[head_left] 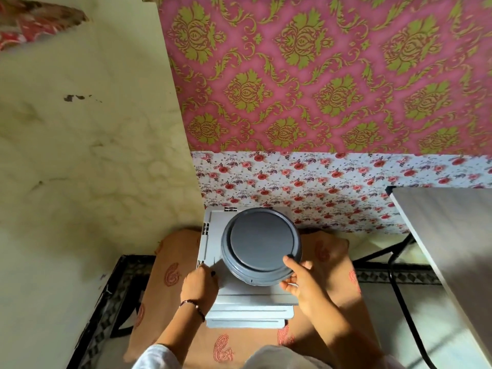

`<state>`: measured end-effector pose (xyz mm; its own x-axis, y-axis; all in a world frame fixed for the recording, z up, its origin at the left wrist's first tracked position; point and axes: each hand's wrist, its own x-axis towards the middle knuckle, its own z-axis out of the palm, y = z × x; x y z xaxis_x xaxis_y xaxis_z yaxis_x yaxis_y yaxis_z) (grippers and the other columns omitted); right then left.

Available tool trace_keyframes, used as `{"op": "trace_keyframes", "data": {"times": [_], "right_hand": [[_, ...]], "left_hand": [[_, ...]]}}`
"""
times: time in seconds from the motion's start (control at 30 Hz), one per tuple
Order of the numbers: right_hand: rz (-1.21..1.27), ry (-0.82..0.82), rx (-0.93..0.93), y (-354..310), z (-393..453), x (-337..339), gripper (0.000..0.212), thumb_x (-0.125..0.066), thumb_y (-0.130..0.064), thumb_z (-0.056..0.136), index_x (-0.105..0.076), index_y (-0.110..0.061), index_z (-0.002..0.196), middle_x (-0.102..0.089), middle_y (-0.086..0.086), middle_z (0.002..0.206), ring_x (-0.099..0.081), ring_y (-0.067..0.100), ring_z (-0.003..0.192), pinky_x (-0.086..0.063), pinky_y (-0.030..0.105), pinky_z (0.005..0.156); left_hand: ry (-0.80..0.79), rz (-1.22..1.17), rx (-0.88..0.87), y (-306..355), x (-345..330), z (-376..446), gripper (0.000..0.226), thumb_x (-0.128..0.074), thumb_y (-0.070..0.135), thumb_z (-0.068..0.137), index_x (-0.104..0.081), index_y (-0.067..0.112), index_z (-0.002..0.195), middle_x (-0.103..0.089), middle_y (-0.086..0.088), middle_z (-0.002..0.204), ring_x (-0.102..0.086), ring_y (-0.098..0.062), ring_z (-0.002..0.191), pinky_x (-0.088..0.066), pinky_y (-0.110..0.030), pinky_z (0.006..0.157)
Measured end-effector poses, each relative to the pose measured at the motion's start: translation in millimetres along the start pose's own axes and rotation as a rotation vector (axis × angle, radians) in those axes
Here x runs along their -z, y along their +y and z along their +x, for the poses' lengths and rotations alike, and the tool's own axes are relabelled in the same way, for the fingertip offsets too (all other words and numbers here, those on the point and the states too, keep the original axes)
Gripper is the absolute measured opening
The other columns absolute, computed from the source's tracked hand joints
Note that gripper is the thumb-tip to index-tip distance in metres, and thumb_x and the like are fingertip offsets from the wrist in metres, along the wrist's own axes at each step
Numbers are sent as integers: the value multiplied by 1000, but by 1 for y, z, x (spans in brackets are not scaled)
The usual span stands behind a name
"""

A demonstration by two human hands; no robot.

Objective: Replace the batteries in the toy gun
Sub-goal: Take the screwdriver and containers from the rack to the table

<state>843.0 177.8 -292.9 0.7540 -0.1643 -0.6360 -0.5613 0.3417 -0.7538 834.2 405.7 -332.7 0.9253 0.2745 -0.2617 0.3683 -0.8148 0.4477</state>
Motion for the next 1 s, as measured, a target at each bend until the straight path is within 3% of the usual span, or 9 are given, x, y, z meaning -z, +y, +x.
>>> {"op": "trace_keyframes", "data": {"times": [0.07,0.13,0.23,0.4,0.53,0.6,0.7,0.87,1.0], "right_hand": [[48,22,49,0,-4,5,20,-68,-10,82,-49,-10,78,-45,6,63,-44,18,58,-46,32,54],[83,44,115,-1,-11,15,20,-67,-8,82,-47,-9,81,-43,4,61,-40,16,55,-42,29,50],[115,93,177,-1,-17,38,20,-67,-8,81,-47,-7,82,-39,5,57,-37,15,48,-38,27,45],[186,120,252,-1,-32,87,7,-64,-12,84,-58,-12,87,-58,13,75,-53,22,67,-46,36,63],[230,226,278,-6,-49,128,17,-57,-10,88,-52,-20,75,-50,0,59,-48,11,51,-38,26,54],[264,285,291,-12,-63,152,17,-53,-5,89,-50,-16,77,-42,7,61,-42,17,54,-37,27,54],[211,320,336,-21,-83,192,13,-49,-4,92,-53,-13,84,-50,8,71,-48,18,59,-45,25,49],[210,356,381,-29,-101,279,9,-52,-8,90,-52,-10,80,-44,11,68,-40,20,56,-34,25,46],[270,330,384,-30,-114,348,8,-54,-7,89,-51,-11,82,-44,5,59,-41,12,51,-33,24,46]], "left_hand": [[31,-80,-19,3,3,-2,16,-51,15,89,-60,8,77,-66,-12,74,-66,-34,80,-40,-29,57],[120,-155,-70,11,8,-10,13,-53,12,89,-63,9,81,-65,-9,72,-65,-33,78,-35,-26,57],[226,-296,-155,26,13,-23,9,-61,7,87,-68,8,92,-71,-9,77,-67,-28,76,-43,-27,64],[118,-505,-204,56,5,-42,11,-62,8,88,-62,18,92,-68,4,66,-65,-7,66,-49,-24,63],[24,-582,-250,86,-12,-60,13,-63,9,88,-62,22,92,-70,3,69,-67,-6,67,-56,-31,71],[-12,-594,-281,105,-22,-72,12,-63,9,88,-62,19,94,-71,3,73,-68,-4,66,-57,-31,72],[-46,-621,-316,138,-38,-91,13,-64,6,87,-63,18,91,-70,2,74,-67,-4,65,-58,-31,70],[-48,-621,-369,201,-79,-138,11,-63,9,88,-64,18,81,-70,1,71,-65,-6,63,-50,-16,59],[-73,-724,-342,243,-119,-190,8,-62,5,89,-65,12,85,-69,-5,71,-65,-10,61,-57,-32,65]]}}
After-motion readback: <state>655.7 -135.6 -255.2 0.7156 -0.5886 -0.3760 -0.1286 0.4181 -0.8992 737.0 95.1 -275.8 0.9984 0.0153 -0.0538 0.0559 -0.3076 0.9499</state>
